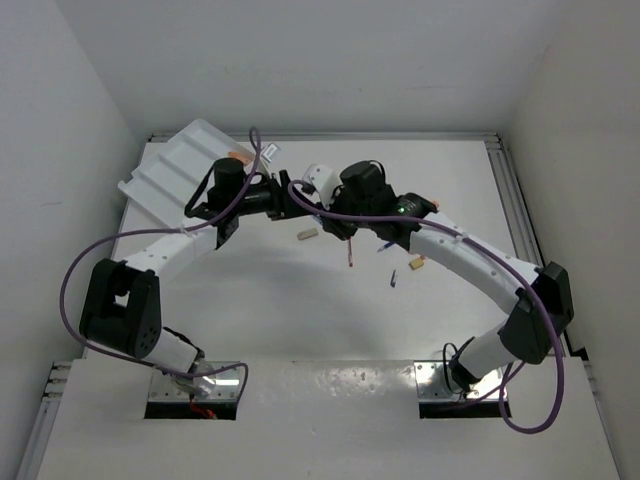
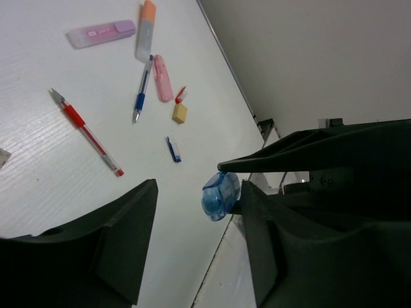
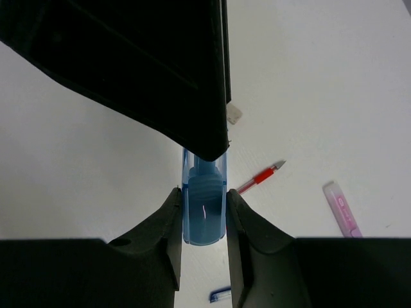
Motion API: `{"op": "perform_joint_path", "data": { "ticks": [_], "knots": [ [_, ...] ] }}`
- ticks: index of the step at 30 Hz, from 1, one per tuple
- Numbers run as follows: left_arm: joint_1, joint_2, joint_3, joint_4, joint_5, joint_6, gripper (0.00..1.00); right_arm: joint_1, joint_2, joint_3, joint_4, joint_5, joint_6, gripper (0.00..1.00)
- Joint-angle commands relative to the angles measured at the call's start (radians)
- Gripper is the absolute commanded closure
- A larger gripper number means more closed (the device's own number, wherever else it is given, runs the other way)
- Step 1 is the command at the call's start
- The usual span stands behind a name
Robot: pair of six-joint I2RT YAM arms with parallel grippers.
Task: Sort the stationery into containers
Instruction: Place the pen in the storage box.
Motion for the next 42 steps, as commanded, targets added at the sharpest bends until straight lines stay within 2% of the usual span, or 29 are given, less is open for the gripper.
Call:
{"op": "perform_joint_path", "data": {
  "ticks": [1, 7, 10, 14, 15, 16, 17, 18, 20, 21, 23, 25, 27, 29, 32, 33, 37, 42],
  "knots": [
    [-0.016, 0.011, 0.051, 0.006, 0.006, 0.011, 0.42, 0.015, 0.017, 0.068, 0.047, 0.021, 0.000, 1.00],
    [-0.022, 0.019, 0.047, 0.018, 0.018, 0.005, 0.47, 0.026, 0.037, 0.089, 0.063, 0.032, 0.005, 1.00],
    [-0.025, 0.019, 0.039, 0.025, 0.018, 0.006, 0.56, 0.031, 0.046, 0.105, 0.069, 0.029, 0.017, 1.00],
    [0.000, 0.024, 0.041, 0.041, 0.023, 0.006, 0.87, 0.037, 0.051, 0.114, 0.073, 0.011, 0.037, 1.00],
    [0.009, 0.030, 0.041, 0.041, 0.027, 0.005, 0.92, 0.038, 0.051, 0.114, 0.072, 0.011, 0.040, 0.94],
    [0.035, 0.033, 0.042, 0.039, 0.027, 0.006, 1.00, 0.038, 0.052, 0.116, 0.069, 0.009, 0.046, 0.80],
    [0.052, 0.037, 0.048, 0.021, 0.027, 0.013, 1.00, 0.035, 0.052, 0.114, 0.066, 0.011, 0.046, 0.52],
    [0.070, 0.045, 0.056, 0.007, 0.026, 0.040, 1.00, 0.029, 0.049, 0.114, 0.063, 0.012, 0.060, 0.41],
    [0.145, 0.067, 0.087, -0.078, 0.027, 0.101, 1.00, -0.014, 0.039, 0.116, 0.035, -0.011, 0.090, 0.31],
    [0.173, 0.099, 0.147, -0.120, 0.008, 0.197, 1.00, -0.032, 0.034, 0.109, 0.015, -0.028, 0.113, 0.27],
    [0.260, 0.142, 0.233, -0.278, -0.034, 0.302, 1.00, -0.104, 0.023, 0.096, 0.003, -0.057, 0.132, 0.26],
    [0.320, 0.217, 0.384, -0.364, -0.144, 0.441, 1.00, -0.179, 0.014, 0.080, -0.025, -0.072, 0.147, 0.25],
    [0.368, 0.319, 0.553, -0.402, -0.258, 0.546, 1.00, -0.224, 0.020, 0.074, -0.058, -0.100, 0.150, 0.26],
    [0.392, 0.434, 0.664, -0.433, -0.333, 0.575, 1.00, -0.290, 0.025, 0.067, -0.074, -0.115, 0.187, 0.26],
    [0.446, 0.580, 0.873, -0.394, -0.374, 0.568, 1.00, -0.357, 0.019, 0.031, -0.086, -0.150, 0.215, 0.27],
    [0.455, 0.611, 0.901, -0.393, -0.382, 0.562, 1.00, -0.358, 0.014, 0.019, -0.086, -0.157, 0.219, 0.27],
    [0.483, 0.729, 0.945, -0.182, -0.394, 0.491, 1.00, -0.391, -0.015, -0.050, -0.077, -0.167, 0.227, 0.27],
    [0.484, 0.847, 1.068, -0.110, -0.399, 0.479, 0.98, -0.431, -0.023, -0.076, -0.088, -0.170, 0.229, 0.28]
  ]
}}
